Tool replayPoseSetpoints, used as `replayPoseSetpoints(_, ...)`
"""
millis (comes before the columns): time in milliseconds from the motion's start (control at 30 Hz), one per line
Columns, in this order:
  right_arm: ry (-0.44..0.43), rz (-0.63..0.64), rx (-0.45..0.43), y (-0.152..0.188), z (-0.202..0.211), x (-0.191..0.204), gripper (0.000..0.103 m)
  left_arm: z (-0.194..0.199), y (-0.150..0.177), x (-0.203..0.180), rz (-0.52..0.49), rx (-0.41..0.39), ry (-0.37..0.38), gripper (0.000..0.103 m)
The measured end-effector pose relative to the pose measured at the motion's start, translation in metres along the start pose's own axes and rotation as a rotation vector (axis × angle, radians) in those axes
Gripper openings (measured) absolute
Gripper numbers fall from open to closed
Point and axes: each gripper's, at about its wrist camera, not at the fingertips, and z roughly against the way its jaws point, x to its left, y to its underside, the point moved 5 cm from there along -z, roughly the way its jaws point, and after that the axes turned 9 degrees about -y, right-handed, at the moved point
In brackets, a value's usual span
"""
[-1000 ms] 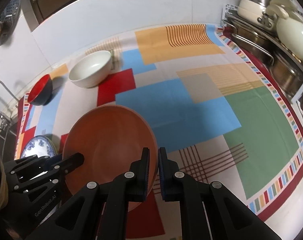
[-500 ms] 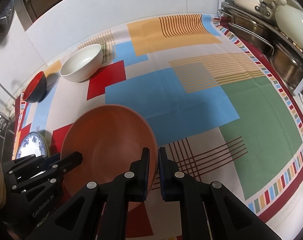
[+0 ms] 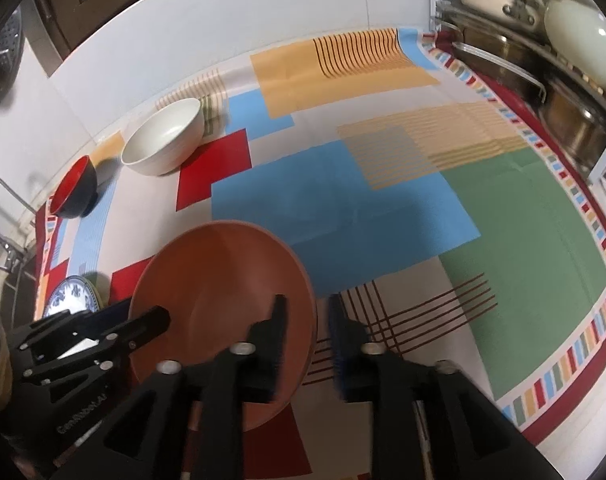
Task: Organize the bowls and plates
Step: 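Carry the pink bowl onto the plate stack and open both tools, then move both open tools to the rim of the white bowl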
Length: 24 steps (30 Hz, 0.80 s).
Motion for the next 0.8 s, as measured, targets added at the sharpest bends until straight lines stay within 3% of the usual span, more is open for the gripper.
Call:
replayPoseSetpoints(200, -0.006, 0.033, -0.067, -0.016, 0.015, 0.017, 0.031, 0.02, -0.017, 0.02, 0.02, -0.074, -0.025, 0.053)
replayPoseSetpoints(367, -0.034, 0.063, -0.096, -0.033, 0.016, 0.036, 0.035, 0.032, -0.033, 0.041, 0.022, -0.124, -0.058, 0.059)
replayPoseSetpoints(500, -0.052, 0.087, -0.104, -0.049, 0.012, 0.051, 0.036, 0.037, -0.047, 0.06, 0.028, -0.155, -0.084, 0.063)
replayPoseSetpoints(600, -0.066, 0.105, -0.1, -0.062, 0.007, 0.064, 0.044, 0.039, -0.056, 0.074, 0.031, -0.172, -0.102, 0.065)
replayPoseSetpoints(800, -0.071, 0.143, -0.11, -0.088, -0.005, 0.086, 0.044, 0.038, -0.075, 0.1, 0.049, -0.194, -0.129, 0.065)
